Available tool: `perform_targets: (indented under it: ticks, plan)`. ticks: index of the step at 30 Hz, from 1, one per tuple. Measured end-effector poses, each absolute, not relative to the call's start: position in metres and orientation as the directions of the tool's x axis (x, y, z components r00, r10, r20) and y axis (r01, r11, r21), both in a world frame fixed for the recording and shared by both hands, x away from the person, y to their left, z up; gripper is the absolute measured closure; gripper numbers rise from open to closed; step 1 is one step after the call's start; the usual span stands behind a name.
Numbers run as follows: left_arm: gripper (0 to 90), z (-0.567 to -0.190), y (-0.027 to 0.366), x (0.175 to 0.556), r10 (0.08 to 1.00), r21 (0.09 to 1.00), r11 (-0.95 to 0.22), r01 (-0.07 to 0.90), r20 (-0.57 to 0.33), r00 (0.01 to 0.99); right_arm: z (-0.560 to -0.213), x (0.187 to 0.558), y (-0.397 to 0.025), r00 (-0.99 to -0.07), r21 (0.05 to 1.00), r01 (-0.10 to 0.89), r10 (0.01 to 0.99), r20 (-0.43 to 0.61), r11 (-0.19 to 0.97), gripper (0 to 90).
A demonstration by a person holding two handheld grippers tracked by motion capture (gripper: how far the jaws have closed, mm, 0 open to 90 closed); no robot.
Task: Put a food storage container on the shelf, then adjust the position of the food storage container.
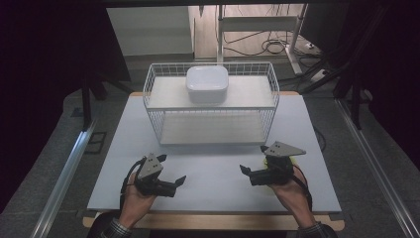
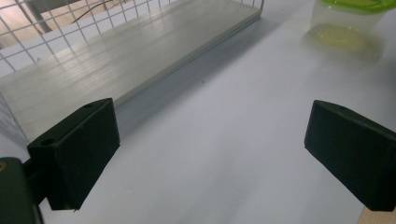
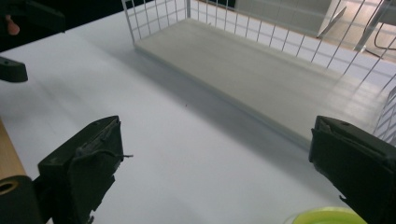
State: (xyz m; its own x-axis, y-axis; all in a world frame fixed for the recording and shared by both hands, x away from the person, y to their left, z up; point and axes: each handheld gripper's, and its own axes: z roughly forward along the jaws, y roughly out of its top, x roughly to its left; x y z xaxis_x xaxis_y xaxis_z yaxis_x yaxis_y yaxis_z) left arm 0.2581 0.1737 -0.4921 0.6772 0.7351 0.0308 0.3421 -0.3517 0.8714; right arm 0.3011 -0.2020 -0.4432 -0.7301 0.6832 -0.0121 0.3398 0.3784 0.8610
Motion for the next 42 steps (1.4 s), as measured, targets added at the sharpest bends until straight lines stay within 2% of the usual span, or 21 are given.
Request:
perform_targets:
  ticks: [9, 13, 18, 34, 36, 42]
  plan:
    - [3.1, -0.498, 0.172, 0.252, 0.737, 0.859, -0.375, 0.349, 0.048, 0.674, -0.460, 0.292, -0.210, -0.718, 0.830, 0.389, 0.696, 0.002, 0.399, 1.2]
    - [3.1, -0.498, 0.173, 0.252, 0.739, 0.864, -0.366, 0.345, 0.044, 0.673, -0.462, 0.293, -0.218, -0.692, 0.821, 0.418, 0.722, 0.010, 0.389, 3.4]
    - [3.2, -0.499, 0.176, 0.254, 0.742, 0.867, -0.351, 0.355, 0.026, 0.670, -0.460, 0.294, -0.232, -0.637, 0.821, 0.445, 0.770, 0.010, 0.358, 19.4]
    - [3.7, -0.501, 0.179, 0.255, 0.749, 0.868, -0.332, 0.370, 0.004, 0.663, -0.456, 0.301, -0.284, -0.512, 0.814, 0.497, 0.859, -0.005, 0.301, 85.6]
    - [3.8, -0.502, 0.180, 0.256, 0.750, 0.868, -0.332, 0.370, 0.004, 0.661, -0.457, 0.302, -0.290, -0.480, 0.813, 0.505, 0.877, -0.016, 0.291, 89.5]
    - [4.3, -0.506, 0.180, 0.258, 0.752, 0.863, -0.342, 0.373, 0.013, 0.659, -0.457, 0.304, -0.306, -0.416, 0.816, 0.517, 0.909, -0.022, 0.257, 89.9]
